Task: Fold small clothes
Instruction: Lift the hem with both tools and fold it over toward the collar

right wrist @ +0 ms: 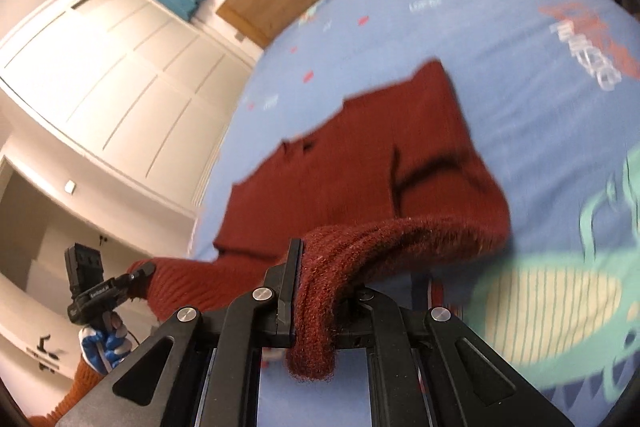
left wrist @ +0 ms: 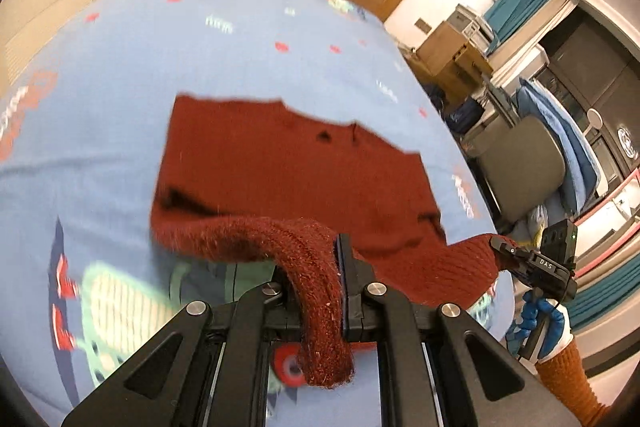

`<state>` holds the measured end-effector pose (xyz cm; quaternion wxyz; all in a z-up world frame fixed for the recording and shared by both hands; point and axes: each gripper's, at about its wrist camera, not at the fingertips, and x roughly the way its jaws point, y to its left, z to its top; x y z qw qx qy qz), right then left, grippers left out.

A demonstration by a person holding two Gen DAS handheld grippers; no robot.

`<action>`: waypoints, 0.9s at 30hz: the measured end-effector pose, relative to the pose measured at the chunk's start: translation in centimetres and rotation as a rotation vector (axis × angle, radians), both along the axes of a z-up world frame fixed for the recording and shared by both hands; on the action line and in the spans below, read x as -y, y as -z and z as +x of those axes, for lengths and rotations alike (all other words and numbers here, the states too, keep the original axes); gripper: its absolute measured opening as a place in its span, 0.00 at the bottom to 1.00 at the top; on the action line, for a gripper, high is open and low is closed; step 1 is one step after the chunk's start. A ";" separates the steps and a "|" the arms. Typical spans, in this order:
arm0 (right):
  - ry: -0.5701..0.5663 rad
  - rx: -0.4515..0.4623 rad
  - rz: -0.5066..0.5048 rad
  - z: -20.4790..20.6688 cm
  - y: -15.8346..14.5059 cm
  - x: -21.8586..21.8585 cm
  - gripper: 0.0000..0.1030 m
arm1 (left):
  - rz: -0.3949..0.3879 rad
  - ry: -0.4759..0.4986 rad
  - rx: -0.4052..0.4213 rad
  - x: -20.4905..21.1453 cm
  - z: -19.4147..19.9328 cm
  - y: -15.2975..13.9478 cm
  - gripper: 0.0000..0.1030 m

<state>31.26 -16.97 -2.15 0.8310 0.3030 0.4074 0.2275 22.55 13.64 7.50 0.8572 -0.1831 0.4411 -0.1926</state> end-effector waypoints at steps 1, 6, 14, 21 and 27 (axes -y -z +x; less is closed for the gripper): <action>0.009 0.009 0.003 0.6 -0.4 0.1 0.09 | 0.001 -0.006 0.008 -0.1 0.7 -0.2 0.08; 0.058 0.034 0.006 4.8 -1.7 1.0 0.09 | 0.006 -0.057 0.011 -1.3 4.4 0.6 0.08; 0.072 -0.015 -0.038 11.7 0.3 0.3 0.09 | 0.003 -0.165 -0.068 -3.7 11.1 5.0 0.08; 0.074 -0.082 -0.081 16.2 4.1 -1.1 0.10 | 0.016 -0.226 -0.158 -5.3 14.6 9.2 0.09; 0.088 -0.148 -0.094 18.7 7.2 -1.6 0.13 | 0.013 -0.267 -0.232 -6.3 16.2 12.3 0.11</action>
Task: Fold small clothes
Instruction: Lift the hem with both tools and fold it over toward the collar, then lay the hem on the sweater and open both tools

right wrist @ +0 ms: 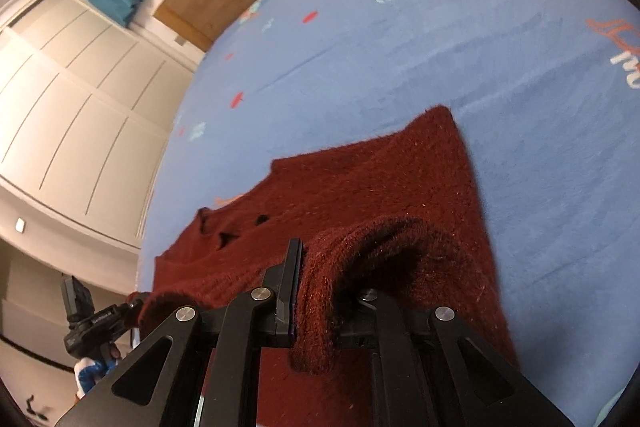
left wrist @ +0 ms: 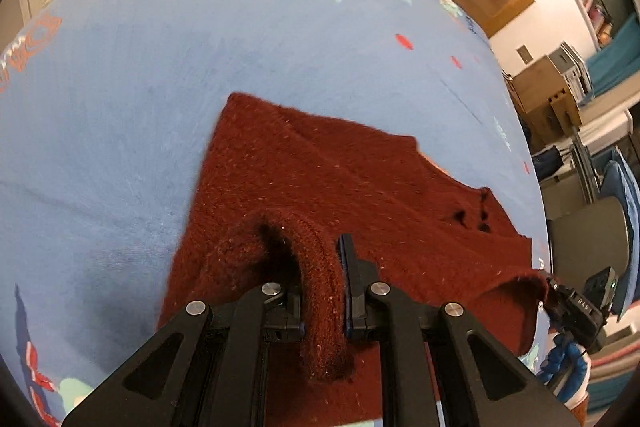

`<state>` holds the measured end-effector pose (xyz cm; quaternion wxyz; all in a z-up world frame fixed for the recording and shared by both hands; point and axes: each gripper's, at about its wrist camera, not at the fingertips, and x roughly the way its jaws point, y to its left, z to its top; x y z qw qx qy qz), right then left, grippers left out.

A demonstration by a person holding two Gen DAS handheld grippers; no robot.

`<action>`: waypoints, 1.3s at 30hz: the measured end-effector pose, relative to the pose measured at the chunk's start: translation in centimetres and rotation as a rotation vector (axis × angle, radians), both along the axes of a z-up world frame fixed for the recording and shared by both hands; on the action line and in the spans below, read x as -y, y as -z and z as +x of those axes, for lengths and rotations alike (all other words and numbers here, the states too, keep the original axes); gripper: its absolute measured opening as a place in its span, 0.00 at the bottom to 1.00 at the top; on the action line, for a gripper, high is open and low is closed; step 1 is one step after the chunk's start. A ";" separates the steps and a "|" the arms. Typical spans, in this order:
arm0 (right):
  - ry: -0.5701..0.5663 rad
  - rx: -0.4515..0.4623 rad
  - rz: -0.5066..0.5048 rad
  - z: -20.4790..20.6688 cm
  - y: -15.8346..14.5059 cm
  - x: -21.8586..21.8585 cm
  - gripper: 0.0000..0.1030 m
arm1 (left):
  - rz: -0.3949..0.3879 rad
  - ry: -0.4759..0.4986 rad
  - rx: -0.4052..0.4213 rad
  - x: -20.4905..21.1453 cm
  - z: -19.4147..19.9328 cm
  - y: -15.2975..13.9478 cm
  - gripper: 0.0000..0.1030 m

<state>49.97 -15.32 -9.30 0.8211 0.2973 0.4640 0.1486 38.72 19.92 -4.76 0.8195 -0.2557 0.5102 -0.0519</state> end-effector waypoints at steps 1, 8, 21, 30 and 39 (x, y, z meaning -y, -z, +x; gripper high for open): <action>0.002 -0.010 0.002 0.2 0.4 0.0 0.13 | -0.017 -0.011 -0.006 -0.3 0.2 0.4 0.11; 0.021 -0.042 0.010 1.2 1.7 0.4 0.26 | -0.144 -0.078 -0.019 -2.6 0.6 1.1 0.15; 0.116 -0.016 0.052 1.5 -1.0 3.0 0.60 | -0.215 -0.110 0.010 -5.0 0.4 -1.9 0.33; 0.104 0.071 -0.029 -1.3 -6.8 4.0 0.60 | -0.107 -0.139 0.089 -5.5 -1.4 -7.4 0.38; -0.024 0.160 -0.214 -2.8 -9.5 -0.8 0.61 | 0.139 -0.063 0.182 -1.1 -2.7 -8.8 0.39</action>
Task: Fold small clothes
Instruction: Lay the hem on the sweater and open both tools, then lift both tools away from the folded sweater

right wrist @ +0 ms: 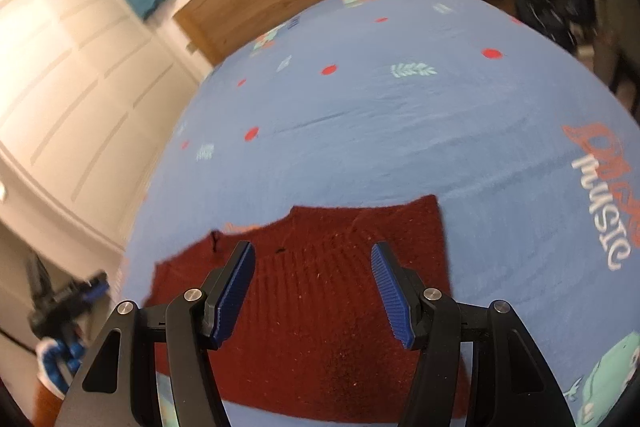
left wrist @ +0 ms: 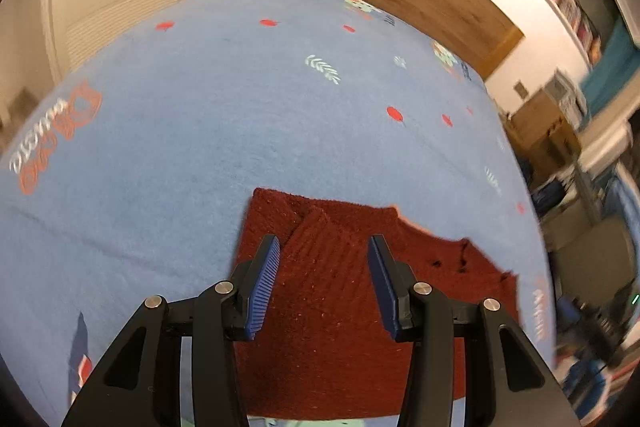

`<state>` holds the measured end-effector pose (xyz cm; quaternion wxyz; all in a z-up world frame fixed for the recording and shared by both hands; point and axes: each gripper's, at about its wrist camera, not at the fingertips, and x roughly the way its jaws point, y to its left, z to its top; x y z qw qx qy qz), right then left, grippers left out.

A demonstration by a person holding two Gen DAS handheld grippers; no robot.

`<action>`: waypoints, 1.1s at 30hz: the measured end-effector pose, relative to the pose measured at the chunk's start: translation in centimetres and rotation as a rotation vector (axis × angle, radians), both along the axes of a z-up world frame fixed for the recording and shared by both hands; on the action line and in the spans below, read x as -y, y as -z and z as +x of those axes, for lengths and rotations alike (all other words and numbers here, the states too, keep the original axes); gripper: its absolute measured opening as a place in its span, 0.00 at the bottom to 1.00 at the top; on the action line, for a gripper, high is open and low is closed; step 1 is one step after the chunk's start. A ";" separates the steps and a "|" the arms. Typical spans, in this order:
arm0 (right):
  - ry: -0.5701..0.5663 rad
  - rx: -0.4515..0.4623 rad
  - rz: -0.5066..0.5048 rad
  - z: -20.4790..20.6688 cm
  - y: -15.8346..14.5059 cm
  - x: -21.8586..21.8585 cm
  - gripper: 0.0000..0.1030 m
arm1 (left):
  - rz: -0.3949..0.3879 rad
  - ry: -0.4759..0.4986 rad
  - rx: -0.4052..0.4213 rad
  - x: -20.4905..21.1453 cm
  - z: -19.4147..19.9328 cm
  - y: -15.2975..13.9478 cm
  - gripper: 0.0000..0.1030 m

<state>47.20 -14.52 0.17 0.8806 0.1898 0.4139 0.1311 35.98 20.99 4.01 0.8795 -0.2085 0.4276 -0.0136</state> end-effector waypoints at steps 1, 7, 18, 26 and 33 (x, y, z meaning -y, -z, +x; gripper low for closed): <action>-0.015 0.000 -0.019 0.2 0.5 -0.6 0.61 | 0.027 0.017 0.000 0.9 0.1 0.6 0.39; -0.079 -0.032 -0.144 2.2 4.9 -4.4 0.61 | 0.124 0.087 -0.026 4.8 1.8 5.8 0.39; -0.062 -0.098 -0.273 5.1 11.2 -4.2 0.61 | 0.178 0.116 -0.046 5.0 3.8 11.2 0.39; -0.025 -0.057 -0.302 4.4 8.4 -4.2 0.61 | 0.199 0.096 0.007 4.4 2.3 7.7 0.39; -0.080 -0.011 -0.282 -0.7 7.2 -6.0 0.61 | 0.200 0.071 0.009 5.5 -1.9 8.7 0.39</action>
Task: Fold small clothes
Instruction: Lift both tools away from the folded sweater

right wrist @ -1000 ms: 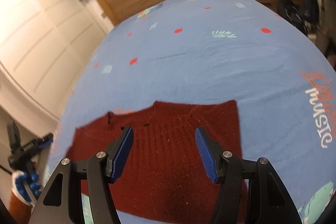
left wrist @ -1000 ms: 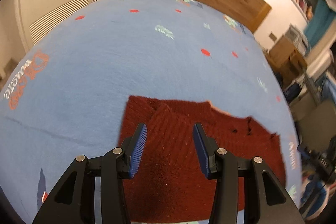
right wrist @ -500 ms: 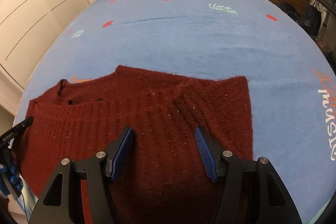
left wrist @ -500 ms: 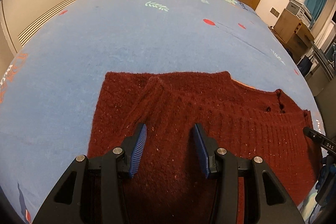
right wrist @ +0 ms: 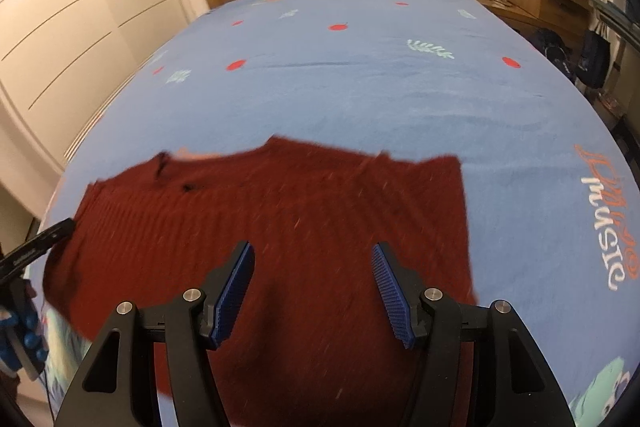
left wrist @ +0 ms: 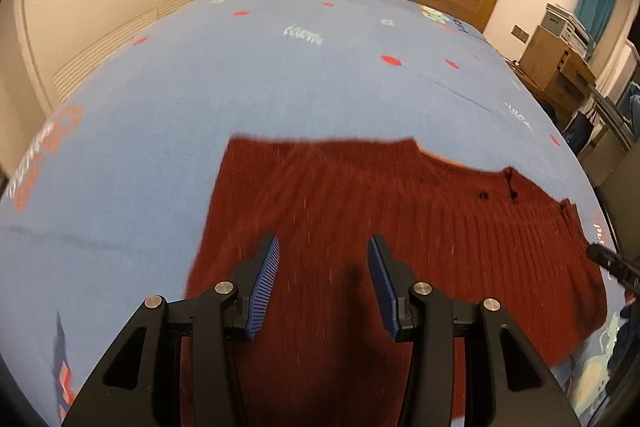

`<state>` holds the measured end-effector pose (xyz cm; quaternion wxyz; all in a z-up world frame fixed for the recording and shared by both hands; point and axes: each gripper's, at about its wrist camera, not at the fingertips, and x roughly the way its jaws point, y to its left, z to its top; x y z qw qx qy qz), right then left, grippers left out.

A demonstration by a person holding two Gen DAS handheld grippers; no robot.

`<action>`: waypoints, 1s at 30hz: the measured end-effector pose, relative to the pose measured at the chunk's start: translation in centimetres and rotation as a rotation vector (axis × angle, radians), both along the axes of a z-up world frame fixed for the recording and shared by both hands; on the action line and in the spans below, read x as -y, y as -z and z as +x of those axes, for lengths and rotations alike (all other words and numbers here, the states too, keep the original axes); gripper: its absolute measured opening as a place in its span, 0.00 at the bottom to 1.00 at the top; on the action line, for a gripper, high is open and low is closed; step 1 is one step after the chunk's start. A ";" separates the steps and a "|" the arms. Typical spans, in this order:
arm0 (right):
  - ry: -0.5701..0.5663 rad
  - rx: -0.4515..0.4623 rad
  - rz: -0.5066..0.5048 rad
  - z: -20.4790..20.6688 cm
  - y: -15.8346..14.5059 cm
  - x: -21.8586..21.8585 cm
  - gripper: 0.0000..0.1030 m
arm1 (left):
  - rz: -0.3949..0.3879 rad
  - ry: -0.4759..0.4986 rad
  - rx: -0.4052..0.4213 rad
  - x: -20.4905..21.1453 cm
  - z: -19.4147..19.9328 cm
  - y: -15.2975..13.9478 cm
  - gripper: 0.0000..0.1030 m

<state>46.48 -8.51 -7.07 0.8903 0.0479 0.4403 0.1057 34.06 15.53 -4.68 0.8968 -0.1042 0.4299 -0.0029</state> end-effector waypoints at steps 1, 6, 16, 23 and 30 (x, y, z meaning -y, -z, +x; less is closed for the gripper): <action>-0.004 -0.001 -0.006 -0.6 0.2 -0.3 0.61 | 0.009 -0.009 -0.003 0.2 -0.5 0.4 0.39; -0.031 -0.019 -0.084 -3.2 2.2 -1.3 0.61 | 0.082 -0.023 -0.005 1.7 -2.2 1.7 0.39; -0.013 -0.035 -0.078 -4.5 3.9 -0.6 0.64 | 0.160 -0.033 0.021 3.3 -3.1 2.7 0.40; -0.003 -0.061 -0.059 -5.8 4.2 0.1 0.64 | 0.162 -0.043 0.016 3.6 -3.6 2.7 0.40; 0.028 -0.071 -0.027 -7.3 3.7 1.1 0.64 | 0.166 -0.047 0.008 3.9 -4.4 2.4 0.40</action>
